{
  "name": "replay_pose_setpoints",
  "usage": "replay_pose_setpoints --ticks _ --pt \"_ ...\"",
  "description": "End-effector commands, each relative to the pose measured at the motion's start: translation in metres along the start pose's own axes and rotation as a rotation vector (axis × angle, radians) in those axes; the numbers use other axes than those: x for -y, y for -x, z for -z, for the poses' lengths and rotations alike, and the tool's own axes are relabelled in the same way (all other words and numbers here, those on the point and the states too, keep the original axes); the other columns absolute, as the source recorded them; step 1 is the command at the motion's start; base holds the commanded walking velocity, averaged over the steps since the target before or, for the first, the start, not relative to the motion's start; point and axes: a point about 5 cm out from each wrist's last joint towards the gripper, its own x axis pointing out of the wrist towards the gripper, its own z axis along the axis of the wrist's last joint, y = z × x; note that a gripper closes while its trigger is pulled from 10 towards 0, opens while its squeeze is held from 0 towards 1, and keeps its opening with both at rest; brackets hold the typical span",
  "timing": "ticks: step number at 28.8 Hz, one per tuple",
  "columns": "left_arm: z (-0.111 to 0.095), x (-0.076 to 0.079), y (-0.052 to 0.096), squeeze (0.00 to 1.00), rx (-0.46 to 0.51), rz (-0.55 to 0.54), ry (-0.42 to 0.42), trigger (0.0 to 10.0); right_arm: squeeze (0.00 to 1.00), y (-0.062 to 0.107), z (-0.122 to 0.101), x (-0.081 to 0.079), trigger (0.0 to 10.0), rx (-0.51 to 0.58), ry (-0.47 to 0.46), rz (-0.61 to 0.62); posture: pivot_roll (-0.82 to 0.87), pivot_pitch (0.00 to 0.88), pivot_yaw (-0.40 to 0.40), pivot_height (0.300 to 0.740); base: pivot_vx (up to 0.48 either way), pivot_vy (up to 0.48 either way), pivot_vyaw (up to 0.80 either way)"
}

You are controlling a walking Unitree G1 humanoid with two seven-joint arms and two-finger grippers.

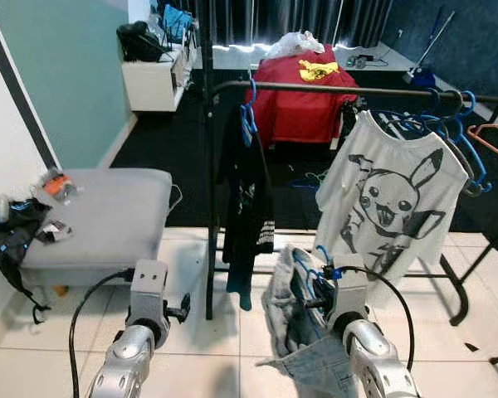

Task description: Hang hanger

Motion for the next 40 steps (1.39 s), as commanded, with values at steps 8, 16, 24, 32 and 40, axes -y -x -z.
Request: replay_pose_setpoints --ticks 8,16,24,32,40 --pt "-0.012 0.006 0.003 0.0 0.075 0.025 -0.011 10.0 0.0 -0.004 -0.014 -0.01 10.0 0.103 -0.067 -0.039 0.02 0.078 -0.077 0.74 0.0 0.0 0.0" --pt "-0.019 0.014 0.002 0.0 0.114 0.082 0.007 10.0 0.0 -0.005 -0.014 -0.01 10.0 0.114 -0.056 -0.021 0.02 0.069 -0.055 0.74 0.0 0.0 0.0" --pt "-0.025 0.017 -0.001 0.0 0.116 0.079 -0.002 10.0 0.0 -0.007 -0.02 -0.007 10.0 0.146 -0.078 -0.009 0.01 0.058 -0.052 0.74 0.0 0.0 0.0" --pt "-0.022 0.021 -0.006 0.0 0.105 0.072 -0.015 10.0 0.0 -0.011 -0.023 -0.007 10.0 0.132 -0.074 -0.021 0.01 0.042 -0.059 0.74 0.0 0.0 0.0" --pt "-0.019 0.021 0.002 0.0 0.107 0.112 -0.009 10.0 0.0 -0.008 -0.019 -0.005 10.0 0.144 -0.069 0.013 0.01 0.004 -0.038 0.74 0.0 0.0 0.0"
